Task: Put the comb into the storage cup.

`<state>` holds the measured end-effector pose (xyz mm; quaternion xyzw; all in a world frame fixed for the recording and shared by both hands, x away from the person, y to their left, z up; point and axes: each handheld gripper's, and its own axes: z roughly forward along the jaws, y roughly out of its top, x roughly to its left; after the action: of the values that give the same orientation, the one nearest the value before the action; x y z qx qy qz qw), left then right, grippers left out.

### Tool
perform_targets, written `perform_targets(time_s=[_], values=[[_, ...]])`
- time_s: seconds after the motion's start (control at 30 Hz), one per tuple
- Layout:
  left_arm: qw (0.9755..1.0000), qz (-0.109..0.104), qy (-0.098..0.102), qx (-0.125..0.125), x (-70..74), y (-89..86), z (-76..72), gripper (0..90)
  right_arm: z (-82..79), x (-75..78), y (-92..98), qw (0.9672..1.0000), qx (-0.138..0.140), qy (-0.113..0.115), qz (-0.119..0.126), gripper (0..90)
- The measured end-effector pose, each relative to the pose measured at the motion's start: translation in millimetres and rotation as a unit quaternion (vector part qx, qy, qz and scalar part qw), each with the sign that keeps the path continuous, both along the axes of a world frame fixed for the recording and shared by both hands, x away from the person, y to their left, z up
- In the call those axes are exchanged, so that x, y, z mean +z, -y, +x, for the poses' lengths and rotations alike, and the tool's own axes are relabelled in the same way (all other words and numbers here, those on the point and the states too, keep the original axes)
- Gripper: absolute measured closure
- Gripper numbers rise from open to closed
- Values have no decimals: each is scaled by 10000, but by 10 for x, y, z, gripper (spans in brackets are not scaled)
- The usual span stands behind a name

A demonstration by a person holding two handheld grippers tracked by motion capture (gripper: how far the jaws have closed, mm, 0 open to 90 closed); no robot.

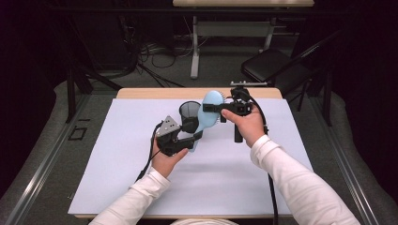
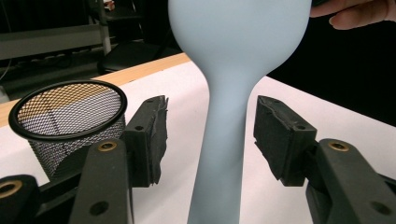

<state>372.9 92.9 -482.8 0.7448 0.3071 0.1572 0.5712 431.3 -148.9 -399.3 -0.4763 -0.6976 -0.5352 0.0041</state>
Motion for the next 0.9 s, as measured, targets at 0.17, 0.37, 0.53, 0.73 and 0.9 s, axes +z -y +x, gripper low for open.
perform_targets(time_s=[0.17,0.37,0.53,0.73,0.9], values=[[10000,-61,-11,43,6,-19,8,431,13,0,32,10000,-32,25,-8,469],[9998,-171,-93,75,19,-42,16,418,25,8,62,10000,-66,36,-29,469],[9995,-254,-114,167,44,-71,20,409,48,28,114,9999,-146,55,-61,469],[9988,-352,-175,280,64,-104,34,404,58,42,172,9997,-216,71,-66,470],[9986,-355,-247,302,59,-114,47,402,64,68,202,9997,-234,98,-75,470]])
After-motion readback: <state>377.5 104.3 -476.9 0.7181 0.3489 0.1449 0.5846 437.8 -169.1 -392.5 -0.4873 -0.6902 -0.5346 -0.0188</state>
